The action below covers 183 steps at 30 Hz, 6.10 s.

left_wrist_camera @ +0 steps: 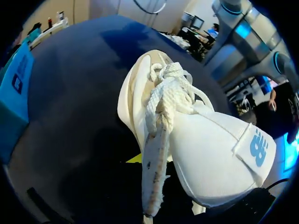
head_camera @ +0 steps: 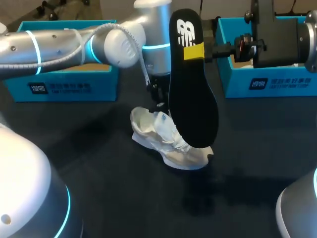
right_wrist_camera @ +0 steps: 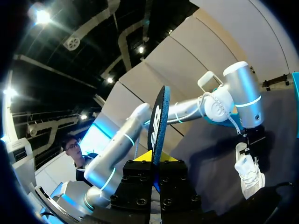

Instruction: Take the shoe out of the shoebox, open the shoe tongue, remove and reinsert the insole, then place the shoe into the shoebox

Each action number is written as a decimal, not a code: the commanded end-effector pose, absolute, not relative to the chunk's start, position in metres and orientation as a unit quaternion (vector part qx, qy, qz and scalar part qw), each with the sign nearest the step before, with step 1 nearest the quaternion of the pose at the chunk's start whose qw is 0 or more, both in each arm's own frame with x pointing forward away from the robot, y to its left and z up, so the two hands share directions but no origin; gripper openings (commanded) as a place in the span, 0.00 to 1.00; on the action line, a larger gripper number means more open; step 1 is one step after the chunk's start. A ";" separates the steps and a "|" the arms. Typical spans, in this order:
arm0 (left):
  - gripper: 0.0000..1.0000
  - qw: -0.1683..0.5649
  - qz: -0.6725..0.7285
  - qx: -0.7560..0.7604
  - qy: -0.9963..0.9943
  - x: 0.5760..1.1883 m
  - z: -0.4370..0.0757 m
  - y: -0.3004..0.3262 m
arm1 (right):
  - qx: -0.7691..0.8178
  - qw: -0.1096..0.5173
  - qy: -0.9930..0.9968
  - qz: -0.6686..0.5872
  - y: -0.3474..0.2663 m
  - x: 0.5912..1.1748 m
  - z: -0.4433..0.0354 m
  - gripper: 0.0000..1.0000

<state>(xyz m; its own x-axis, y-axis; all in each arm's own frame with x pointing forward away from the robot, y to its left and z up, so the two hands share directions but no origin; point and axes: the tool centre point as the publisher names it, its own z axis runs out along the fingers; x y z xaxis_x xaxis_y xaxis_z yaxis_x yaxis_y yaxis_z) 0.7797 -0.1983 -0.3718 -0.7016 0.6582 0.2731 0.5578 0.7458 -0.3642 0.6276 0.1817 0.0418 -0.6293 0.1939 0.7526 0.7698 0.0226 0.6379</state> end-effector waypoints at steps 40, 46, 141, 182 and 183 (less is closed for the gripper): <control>0.00 0.140 0.041 -0.657 -0.740 0.787 -0.336 -0.210 | -0.359 0.240 -0.674 -0.599 0.185 0.630 0.042 0.00; 0.00 0.147 0.025 -0.688 -0.710 0.793 -0.340 -0.216 | -0.359 0.240 -0.674 -0.599 0.185 0.630 0.042 0.00; 1.00 -0.171 0.204 -0.682 -0.681 0.821 -0.194 -0.212 | -0.452 0.246 -0.587 -0.625 0.145 0.663 0.027 0.00; 1.00 -0.307 0.297 -0.634 -0.645 0.836 -0.172 -0.157 | -0.617 0.413 -0.496 -0.450 0.101 0.786 -0.040 0.00; 1.00 -0.316 0.299 -0.632 -0.641 0.837 -0.169 -0.155 | -0.620 0.417 -0.493 -0.446 0.101 0.787 -0.042 0.00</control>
<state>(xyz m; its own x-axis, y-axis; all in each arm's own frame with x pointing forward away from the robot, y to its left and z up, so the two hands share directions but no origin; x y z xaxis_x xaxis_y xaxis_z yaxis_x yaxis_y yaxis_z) 0.8466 -0.1757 -0.1668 -0.0119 0.7129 -0.7011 0.9999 0.0147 -0.0020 0.7768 0.0977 -0.0391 0.1047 0.2341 0.9666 0.9781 -0.2000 -0.0575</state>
